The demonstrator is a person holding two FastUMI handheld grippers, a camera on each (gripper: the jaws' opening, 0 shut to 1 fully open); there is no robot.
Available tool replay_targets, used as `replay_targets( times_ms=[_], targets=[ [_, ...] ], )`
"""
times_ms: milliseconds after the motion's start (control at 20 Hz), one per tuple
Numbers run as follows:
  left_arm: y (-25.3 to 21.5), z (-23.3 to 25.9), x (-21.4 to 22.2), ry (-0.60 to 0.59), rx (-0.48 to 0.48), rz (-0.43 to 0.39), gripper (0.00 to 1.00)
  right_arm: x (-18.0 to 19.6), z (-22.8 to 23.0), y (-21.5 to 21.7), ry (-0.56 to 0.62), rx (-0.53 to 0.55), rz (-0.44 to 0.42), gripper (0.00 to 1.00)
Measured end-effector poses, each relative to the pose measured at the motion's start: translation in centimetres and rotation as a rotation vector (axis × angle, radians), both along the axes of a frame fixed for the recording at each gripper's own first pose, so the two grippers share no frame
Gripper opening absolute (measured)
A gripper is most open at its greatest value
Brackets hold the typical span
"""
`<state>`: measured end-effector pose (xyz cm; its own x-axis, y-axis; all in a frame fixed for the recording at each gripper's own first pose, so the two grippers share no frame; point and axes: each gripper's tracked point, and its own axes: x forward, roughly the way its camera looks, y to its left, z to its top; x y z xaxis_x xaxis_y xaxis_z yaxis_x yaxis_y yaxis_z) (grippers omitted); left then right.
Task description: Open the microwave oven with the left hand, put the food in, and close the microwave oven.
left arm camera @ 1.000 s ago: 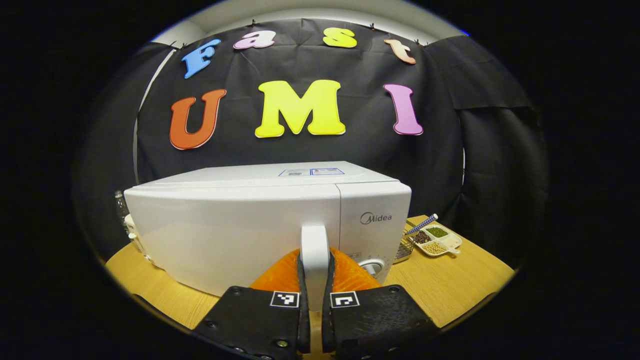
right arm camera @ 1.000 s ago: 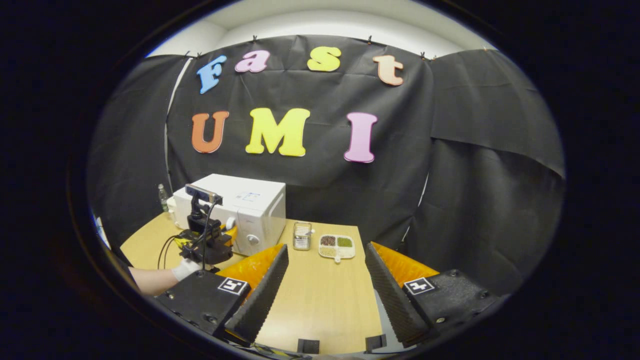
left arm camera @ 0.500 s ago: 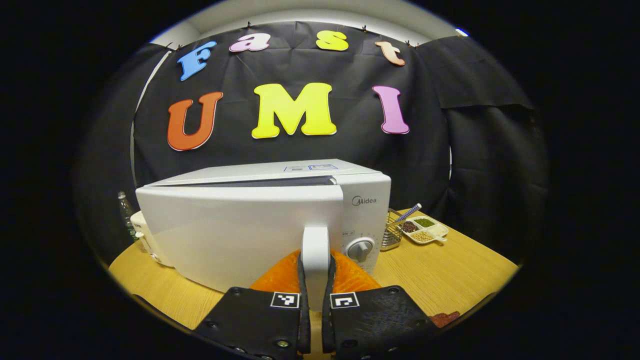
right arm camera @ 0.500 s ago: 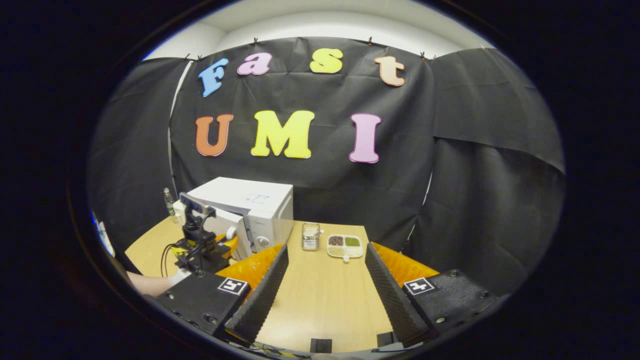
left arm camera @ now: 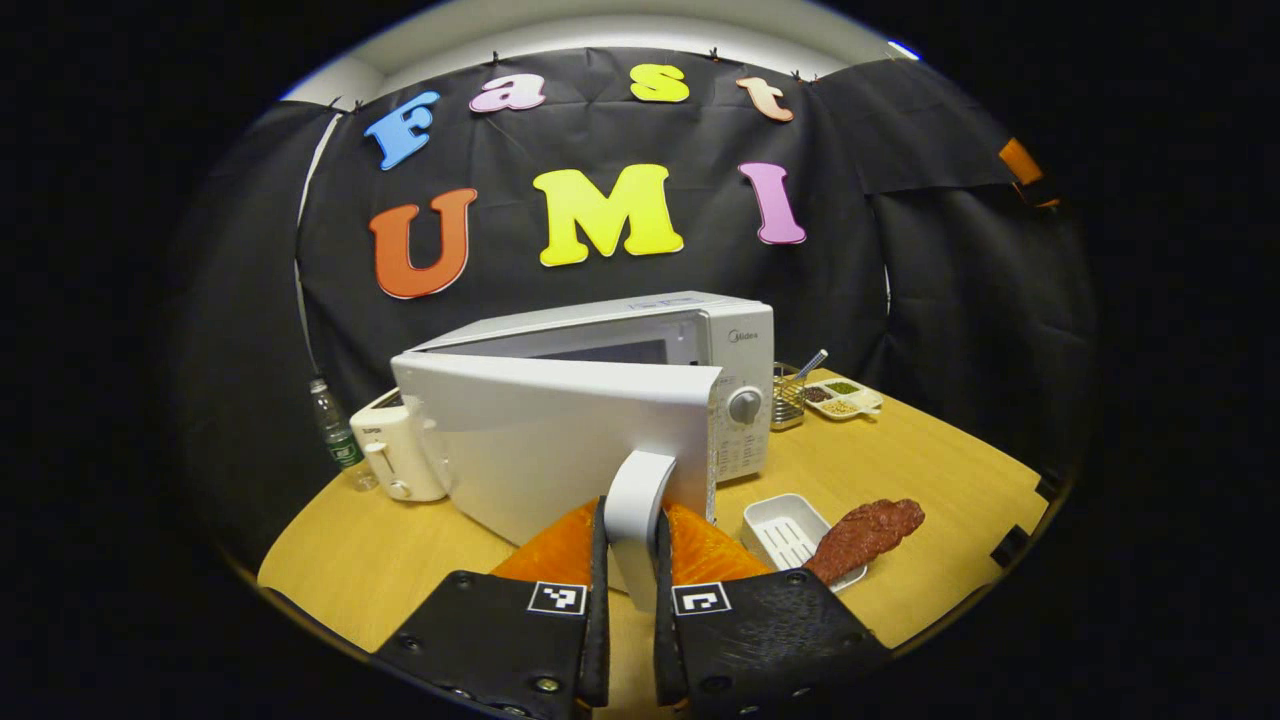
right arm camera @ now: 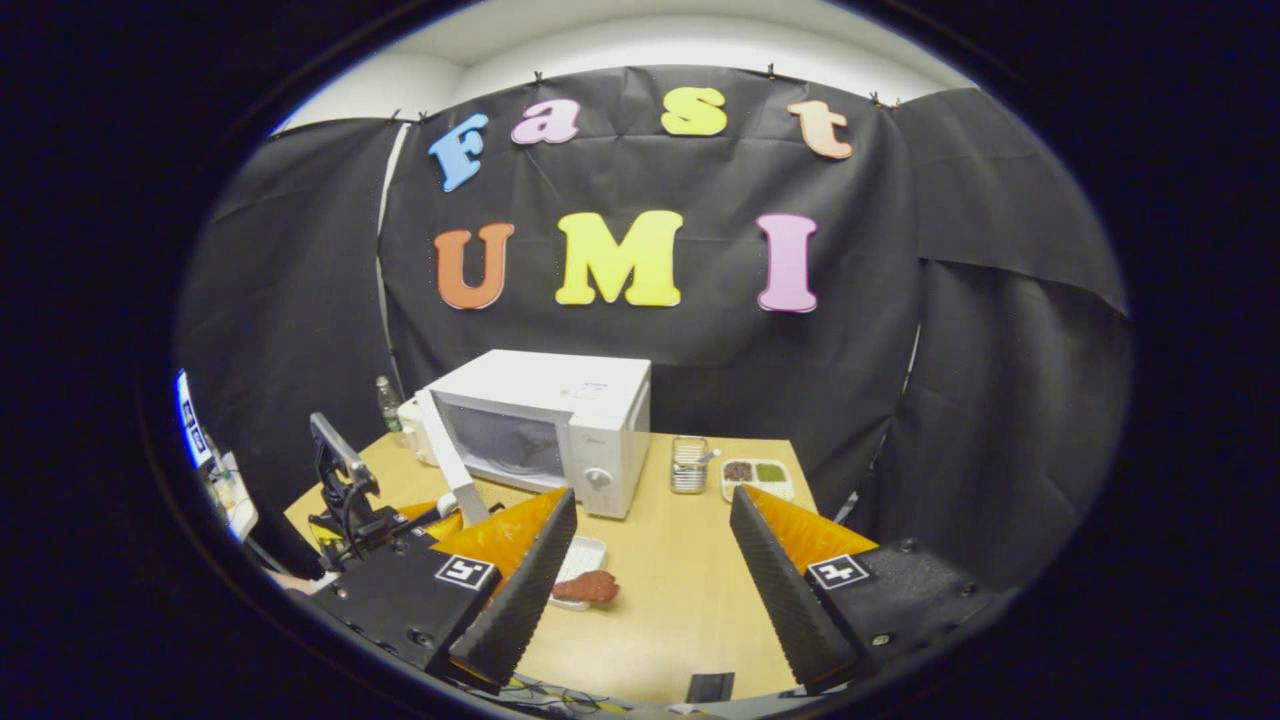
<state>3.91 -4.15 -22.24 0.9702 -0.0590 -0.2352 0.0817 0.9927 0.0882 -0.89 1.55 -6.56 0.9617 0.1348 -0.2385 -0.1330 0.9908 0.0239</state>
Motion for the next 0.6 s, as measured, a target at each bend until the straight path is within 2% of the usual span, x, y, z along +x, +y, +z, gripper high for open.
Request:
replay_targets(
  times_ms=[250, 500, 550, 600],
  targets=[
    [4.8, -0.4, -3.5, 0.027, 0.043, 0.059, 0.19, -1.1, -0.6, 4.3, 0.003, 0.008, 0.064, 0.98],
    [9.6, -0.6, -5.8, 0.035, 0.090, 0.119, 0.23, -2.0, -1.1, 6.8, 0.005, 0.016, 0.087, 0.99],
    [10.6, -0.6, -6.0, 0.034, 0.093, 0.133, 0.51, -2.2, -1.2, 7.0, 0.008, 0.020, 0.087, 0.99],
    [11.6, -0.5, -6.2, 0.036, 0.083, 0.146, 0.51, -2.3, -1.3, 7.3, 0.009, 0.028, 0.087, 0.99]
  ],
)
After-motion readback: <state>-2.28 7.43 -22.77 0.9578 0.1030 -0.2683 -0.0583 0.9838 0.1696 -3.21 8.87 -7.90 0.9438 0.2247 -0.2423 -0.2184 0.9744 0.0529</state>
